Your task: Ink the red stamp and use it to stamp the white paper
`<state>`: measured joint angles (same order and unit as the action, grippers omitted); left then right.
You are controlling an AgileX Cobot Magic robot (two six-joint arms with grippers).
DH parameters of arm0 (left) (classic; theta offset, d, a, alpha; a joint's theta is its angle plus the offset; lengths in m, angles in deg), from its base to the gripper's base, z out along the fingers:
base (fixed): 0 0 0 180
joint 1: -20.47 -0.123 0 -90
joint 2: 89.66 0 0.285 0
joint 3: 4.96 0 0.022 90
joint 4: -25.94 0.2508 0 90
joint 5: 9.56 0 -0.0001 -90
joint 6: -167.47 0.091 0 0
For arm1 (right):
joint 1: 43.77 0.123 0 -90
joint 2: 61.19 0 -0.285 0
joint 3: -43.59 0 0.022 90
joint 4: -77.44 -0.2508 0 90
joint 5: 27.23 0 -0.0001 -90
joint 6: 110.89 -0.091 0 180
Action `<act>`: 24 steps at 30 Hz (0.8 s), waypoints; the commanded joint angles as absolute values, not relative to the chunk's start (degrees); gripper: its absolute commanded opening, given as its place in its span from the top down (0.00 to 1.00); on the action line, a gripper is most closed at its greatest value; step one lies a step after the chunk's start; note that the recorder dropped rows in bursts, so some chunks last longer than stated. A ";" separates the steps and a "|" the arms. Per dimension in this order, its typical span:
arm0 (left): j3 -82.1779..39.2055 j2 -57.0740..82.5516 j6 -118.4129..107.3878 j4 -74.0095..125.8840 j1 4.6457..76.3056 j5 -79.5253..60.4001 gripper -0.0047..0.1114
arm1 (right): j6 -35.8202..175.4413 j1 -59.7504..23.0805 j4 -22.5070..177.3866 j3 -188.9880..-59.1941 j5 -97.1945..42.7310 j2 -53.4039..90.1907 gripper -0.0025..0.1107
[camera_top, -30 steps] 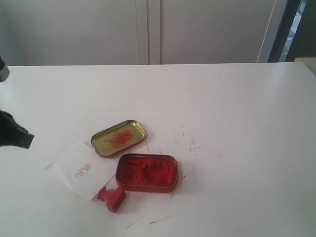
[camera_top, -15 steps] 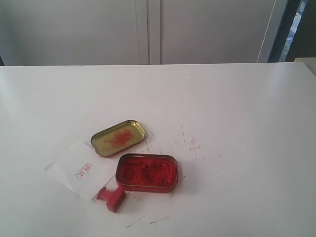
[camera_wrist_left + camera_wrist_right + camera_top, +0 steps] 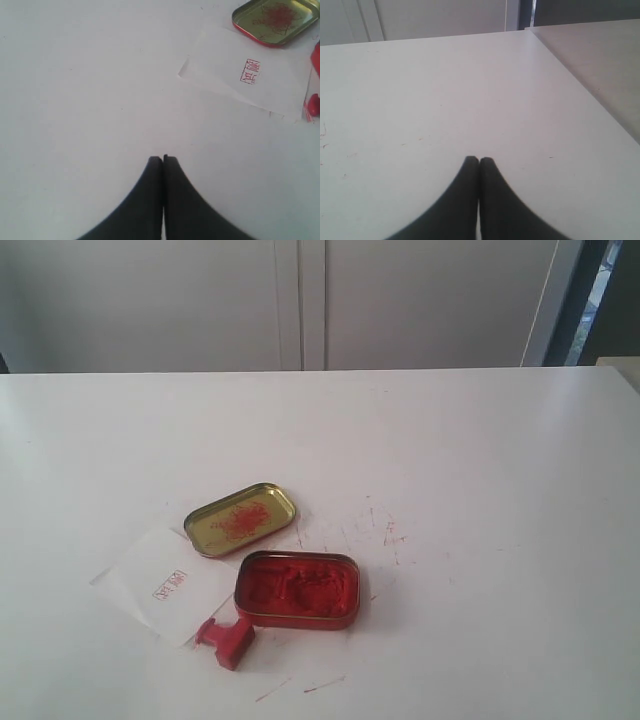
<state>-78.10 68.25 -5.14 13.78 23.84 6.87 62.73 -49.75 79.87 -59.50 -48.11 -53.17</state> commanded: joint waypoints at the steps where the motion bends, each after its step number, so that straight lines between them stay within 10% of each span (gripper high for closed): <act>1: -81.48 73.13 -5.45 13.04 23.81 7.05 0.96 | 62.79 -49.52 80.00 -59.19 -47.27 -53.40 0.98; 24: -82.18 82.55 -4.98 12.81 23.03 6.51 0.96 | 62.79 -49.52 80.00 -59.19 -47.27 -53.40 0.98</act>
<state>-81.90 82.31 -5.14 13.55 23.21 6.52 62.73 -49.75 79.87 -59.50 -48.11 -53.17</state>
